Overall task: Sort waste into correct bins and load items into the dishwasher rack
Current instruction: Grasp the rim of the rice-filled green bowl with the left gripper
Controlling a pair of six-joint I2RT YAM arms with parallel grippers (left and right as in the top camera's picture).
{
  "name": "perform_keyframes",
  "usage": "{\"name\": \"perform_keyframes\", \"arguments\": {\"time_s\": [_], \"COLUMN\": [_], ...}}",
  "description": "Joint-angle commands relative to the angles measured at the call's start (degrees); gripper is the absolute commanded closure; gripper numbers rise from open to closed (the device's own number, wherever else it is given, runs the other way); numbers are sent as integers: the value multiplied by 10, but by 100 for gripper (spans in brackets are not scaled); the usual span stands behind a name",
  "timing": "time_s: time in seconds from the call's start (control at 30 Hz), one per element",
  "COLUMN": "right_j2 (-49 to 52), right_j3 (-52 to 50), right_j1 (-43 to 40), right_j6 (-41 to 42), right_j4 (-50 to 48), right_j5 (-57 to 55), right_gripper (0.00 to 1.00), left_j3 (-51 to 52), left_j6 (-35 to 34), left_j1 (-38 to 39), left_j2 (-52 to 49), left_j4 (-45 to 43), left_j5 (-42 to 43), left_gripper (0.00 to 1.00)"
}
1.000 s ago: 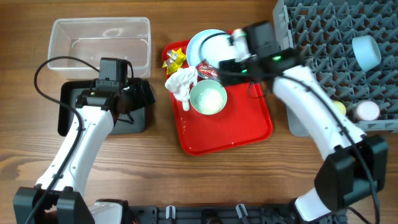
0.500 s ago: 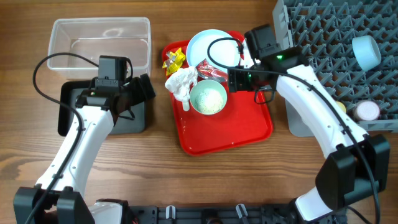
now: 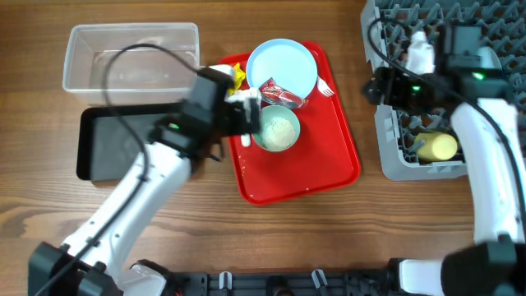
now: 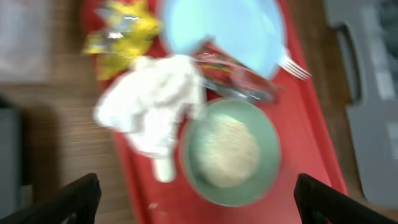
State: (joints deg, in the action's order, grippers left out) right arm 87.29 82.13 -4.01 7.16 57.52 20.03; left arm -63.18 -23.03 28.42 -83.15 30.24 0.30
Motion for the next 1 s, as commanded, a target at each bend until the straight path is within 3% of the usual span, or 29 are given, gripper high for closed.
{"name": "perform_keyframes", "arguments": {"time_s": [0.0,0.17,0.37,0.5,0.57,0.63,0.67,0.87,0.97], "right_j2": [-47,-60,-60,-60,-60,-60,-60,-60,-60], "right_j3": [9,9,9,9,9,9,9,9,9], "right_j1": [-25,-34,-34,-34,-34,-34,-34,-34,-34], "right_j6": [-28,-42,-42,-44,-47,-47,-47,-57,-57], "right_j4": [11,33,44,49,51,52,52,61,62], "right_j5": [-37,-40,-42,-42,-42,-42,-42,-43,-52], "right_gripper": [17,16,17,17,16,17,16,17,16], "left_j3": [-8,-26,-197,-238,-238,-238,-238,-238,-238], "left_j6": [12,70,132,143,146,147,147,147,147], "left_j1": [106,180,191,191,191,191,191,191,190], "left_j2": [-47,-169,-297,-324,-325,-325,-325,-348,-352], "left_j4": [-31,-75,64,77,75,75,73,65,68], "left_j5": [-62,-63,-77,-107,-109,-109,-109,-109,-109], "left_gripper": [0,0,1,1,12,42,47,51,69]}}
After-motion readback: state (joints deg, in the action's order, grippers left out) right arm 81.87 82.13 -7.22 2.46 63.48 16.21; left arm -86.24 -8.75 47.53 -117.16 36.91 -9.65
